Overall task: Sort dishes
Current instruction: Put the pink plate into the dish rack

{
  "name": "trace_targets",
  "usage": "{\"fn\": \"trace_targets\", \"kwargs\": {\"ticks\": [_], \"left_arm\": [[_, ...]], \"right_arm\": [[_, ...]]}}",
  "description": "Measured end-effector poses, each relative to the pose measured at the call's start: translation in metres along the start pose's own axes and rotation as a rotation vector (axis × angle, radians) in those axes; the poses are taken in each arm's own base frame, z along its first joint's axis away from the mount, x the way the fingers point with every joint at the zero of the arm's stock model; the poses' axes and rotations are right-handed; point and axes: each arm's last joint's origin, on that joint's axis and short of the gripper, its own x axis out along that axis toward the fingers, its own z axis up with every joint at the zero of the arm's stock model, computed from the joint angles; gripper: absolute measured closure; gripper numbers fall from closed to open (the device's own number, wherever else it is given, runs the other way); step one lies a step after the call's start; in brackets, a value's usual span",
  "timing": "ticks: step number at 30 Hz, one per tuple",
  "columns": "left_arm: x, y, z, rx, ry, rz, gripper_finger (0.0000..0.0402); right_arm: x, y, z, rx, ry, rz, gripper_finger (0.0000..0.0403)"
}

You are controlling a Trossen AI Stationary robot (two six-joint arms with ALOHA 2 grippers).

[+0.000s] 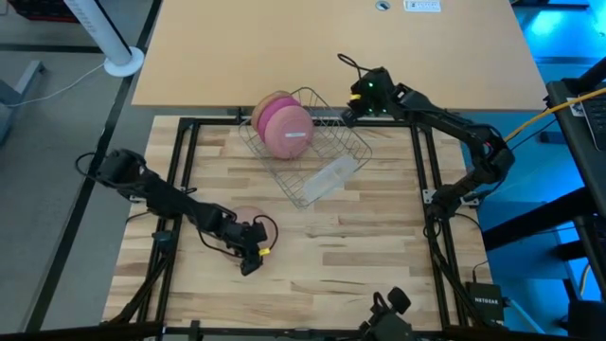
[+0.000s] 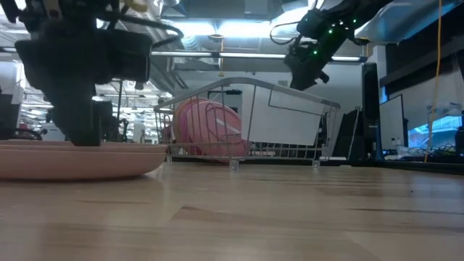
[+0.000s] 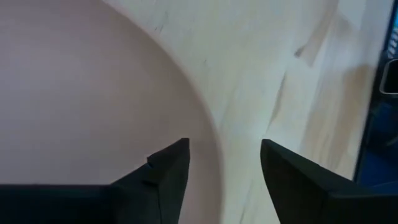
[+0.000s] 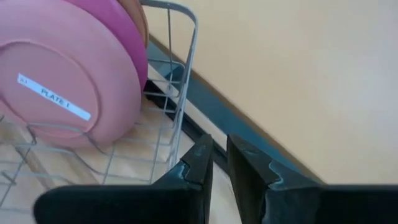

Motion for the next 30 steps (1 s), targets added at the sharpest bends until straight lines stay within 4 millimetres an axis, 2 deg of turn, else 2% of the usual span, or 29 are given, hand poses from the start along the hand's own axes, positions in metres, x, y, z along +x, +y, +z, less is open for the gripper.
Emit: {"fn": "trace_targets", "kwargs": {"ticks": [6, 11, 19, 24, 30], "left_arm": [[0.015, 0.004, -0.002, -0.013, 0.022, 0.027, 0.0212], [0.018, 0.005, -0.002, -0.068, 0.026, 0.037, 0.0227], [0.017, 0.001, 0.000, -0.072, 0.044, 0.025, 0.0276], [0.016, 0.000, 0.001, -0.080, 0.045, 0.019, 0.0304], [0.016, -0.001, 0.001, -0.083, 0.057, 0.001, 0.0360]], "right_arm": [[-0.002, 0.000, -0.006, -0.003, 0.064, 0.003, 0.0350], [-0.002, 0.000, -0.008, -0.003, 0.086, 0.004, 0.0350], [-0.002, 0.003, -0.008, -0.003, 0.089, 0.010, 0.0350], [-0.003, 0.015, -0.008, -0.027, 0.087, 0.036, 0.0350], [-0.004, 0.030, -0.008, -0.059, 0.084, 0.070, 0.0350]]}}
